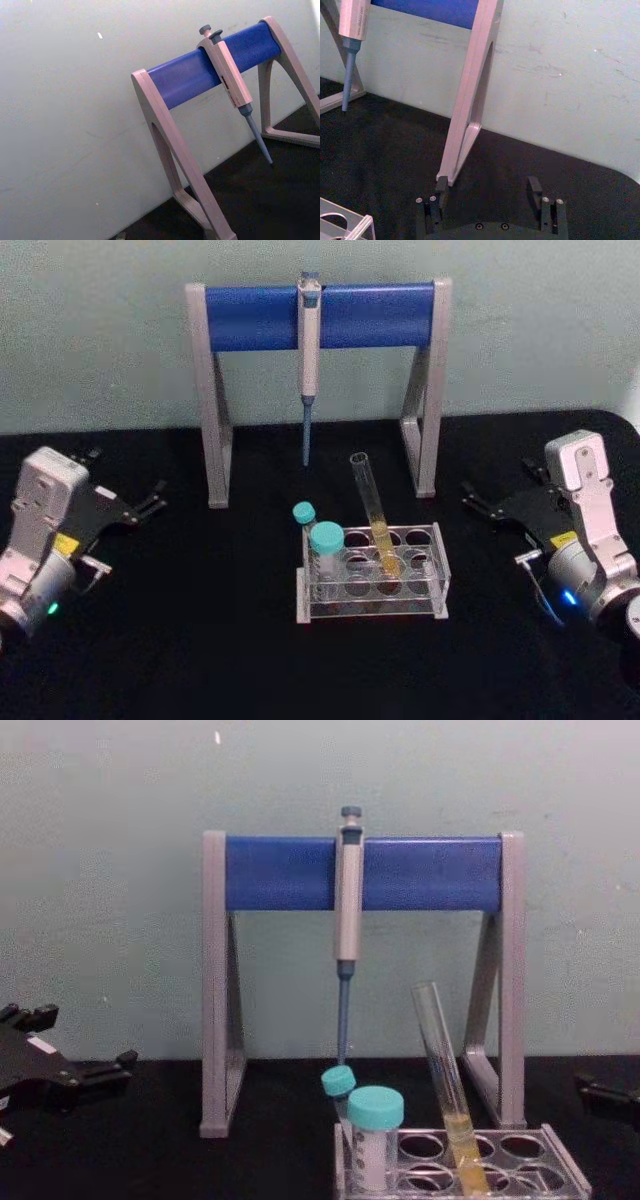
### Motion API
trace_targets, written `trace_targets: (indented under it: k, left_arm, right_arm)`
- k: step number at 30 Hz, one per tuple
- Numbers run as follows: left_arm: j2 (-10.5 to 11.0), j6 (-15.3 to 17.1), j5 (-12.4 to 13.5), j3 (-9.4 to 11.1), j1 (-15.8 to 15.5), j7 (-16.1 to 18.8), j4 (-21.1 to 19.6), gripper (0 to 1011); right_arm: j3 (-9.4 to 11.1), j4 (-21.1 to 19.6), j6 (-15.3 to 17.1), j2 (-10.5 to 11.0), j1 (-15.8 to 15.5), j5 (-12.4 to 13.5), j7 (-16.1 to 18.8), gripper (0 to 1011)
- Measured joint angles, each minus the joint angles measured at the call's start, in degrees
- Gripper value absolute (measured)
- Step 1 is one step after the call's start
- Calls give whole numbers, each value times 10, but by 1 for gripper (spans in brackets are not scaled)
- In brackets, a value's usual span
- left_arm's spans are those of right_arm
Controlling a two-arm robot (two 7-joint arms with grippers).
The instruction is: Pick up the test tube from the test tube rack, shake it, then place it back into the test tube rack.
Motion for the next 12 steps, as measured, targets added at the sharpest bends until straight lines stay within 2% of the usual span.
trace_targets:
  k: [12]
  left_arm:
    - [0,0,0,0,0,0,0,1001]
  right_arm:
    - [0,0,0,0,0,0,0,1000]
